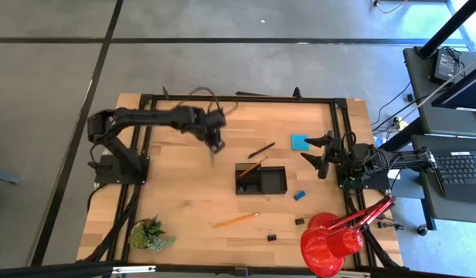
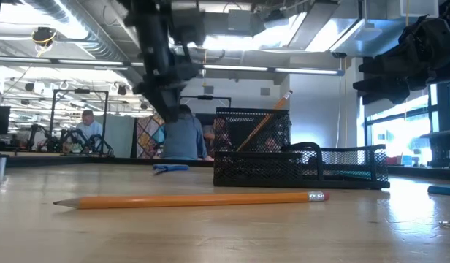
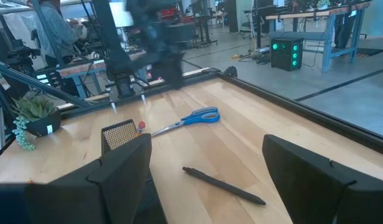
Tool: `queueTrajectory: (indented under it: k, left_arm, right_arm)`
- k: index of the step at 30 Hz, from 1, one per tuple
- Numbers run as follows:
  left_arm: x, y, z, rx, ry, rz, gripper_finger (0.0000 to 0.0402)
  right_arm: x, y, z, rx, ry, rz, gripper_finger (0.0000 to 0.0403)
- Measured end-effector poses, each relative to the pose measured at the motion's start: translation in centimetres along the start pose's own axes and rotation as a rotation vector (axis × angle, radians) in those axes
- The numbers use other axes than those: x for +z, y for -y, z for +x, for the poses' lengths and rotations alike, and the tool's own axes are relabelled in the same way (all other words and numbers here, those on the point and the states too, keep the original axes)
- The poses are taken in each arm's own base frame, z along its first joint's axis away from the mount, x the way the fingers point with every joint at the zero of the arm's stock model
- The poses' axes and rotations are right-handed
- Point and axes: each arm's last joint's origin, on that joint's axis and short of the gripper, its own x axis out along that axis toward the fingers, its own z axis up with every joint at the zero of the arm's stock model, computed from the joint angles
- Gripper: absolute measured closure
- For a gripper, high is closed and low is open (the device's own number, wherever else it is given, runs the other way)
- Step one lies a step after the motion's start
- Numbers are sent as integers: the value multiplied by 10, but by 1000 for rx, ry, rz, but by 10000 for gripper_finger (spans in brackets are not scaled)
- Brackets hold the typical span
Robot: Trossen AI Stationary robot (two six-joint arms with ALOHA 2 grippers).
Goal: Pick and place office supplies into organizer
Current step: Put the blue scissors into the black desk organizer
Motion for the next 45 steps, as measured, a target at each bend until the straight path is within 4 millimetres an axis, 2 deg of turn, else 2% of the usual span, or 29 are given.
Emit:
queueTrajectory:
  k: [3, 7, 12, 17, 23, 30, 34, 45]
  left_arm:
    - [15, -23, 10, 2, 17, -54, 302]
    - [31, -43, 24, -38, 49, -67, 299]
    - [40, -52, 41, -168, 28, -60, 281]
    - [40, -59, 56, -119, -13, -127, 258]
    - [38, -59, 68, -67, -53, -170, 242]
    - [32, -51, 79, -46, -106, -177, 242]
    - [27, -47, 88, 25, -134, -156, 242]
    - [22, -46, 111, 39, -209, -179, 242]
  right_arm:
    - [0, 0, 0, 0, 0, -3, 92]
    - [0, 0, 0, 0, 0, -26, 92]
    - [0, 0, 0, 0, 0, -26, 92]
    - [0, 0, 0, 0, 0, -28, 92]
    - [0, 0, 0, 0, 0, -29, 92]
    - [0, 0, 0, 0, 0, -30, 92]
    - [0, 0, 0, 0, 0, -29, 92]
    - [0, 0, 0, 0, 0, -29, 92]
